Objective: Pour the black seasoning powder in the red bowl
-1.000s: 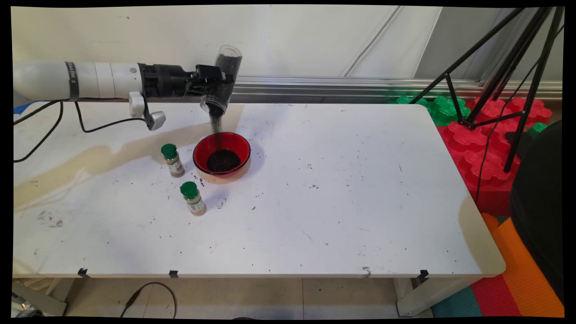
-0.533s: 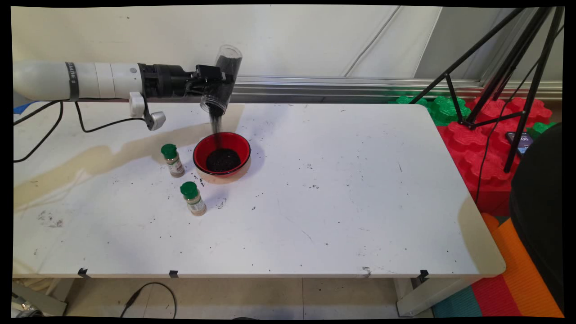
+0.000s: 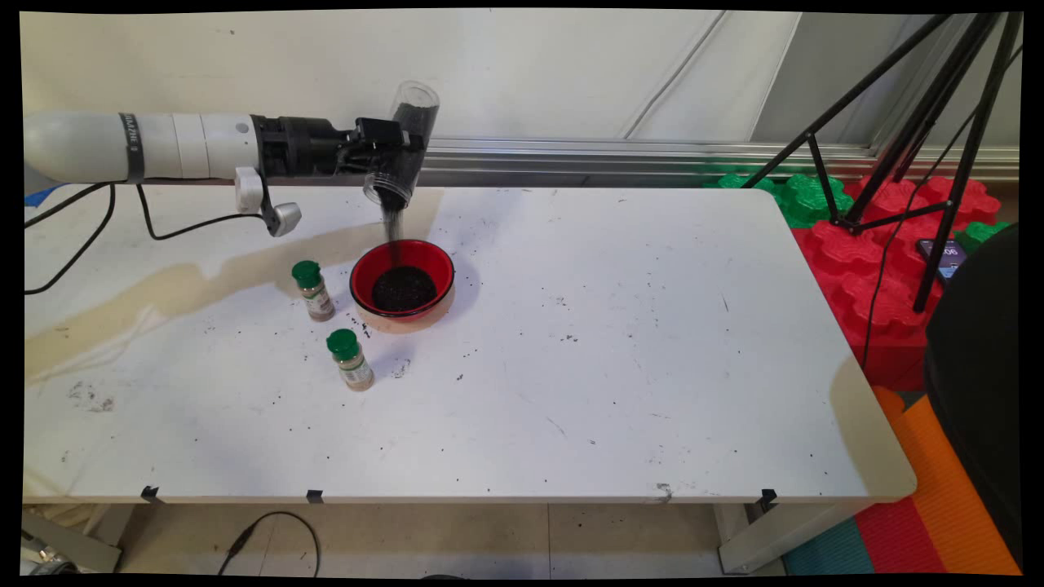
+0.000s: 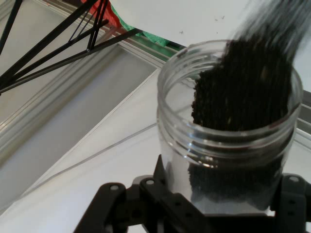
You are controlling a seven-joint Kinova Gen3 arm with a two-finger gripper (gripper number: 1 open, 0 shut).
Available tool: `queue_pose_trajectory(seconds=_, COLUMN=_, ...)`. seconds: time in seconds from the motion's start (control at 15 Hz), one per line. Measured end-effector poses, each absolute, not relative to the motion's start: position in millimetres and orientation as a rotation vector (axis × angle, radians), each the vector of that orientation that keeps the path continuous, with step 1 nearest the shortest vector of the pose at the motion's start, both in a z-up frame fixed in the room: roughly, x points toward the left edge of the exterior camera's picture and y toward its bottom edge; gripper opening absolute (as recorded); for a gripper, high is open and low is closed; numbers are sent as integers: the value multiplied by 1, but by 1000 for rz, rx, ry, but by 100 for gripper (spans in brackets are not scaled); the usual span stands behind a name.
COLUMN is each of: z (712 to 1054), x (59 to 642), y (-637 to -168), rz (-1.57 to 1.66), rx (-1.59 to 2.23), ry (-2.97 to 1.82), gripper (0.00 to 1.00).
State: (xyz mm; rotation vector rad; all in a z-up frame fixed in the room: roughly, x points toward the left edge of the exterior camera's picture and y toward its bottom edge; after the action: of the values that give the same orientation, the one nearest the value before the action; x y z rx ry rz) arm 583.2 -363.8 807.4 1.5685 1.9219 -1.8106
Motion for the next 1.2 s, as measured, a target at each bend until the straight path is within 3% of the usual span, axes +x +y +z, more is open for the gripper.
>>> queue_pose_trajectory(seconds=1.2, z=806, x=580, y=-365, rz=-1816, rx=1554, ry=1957, gripper=0)
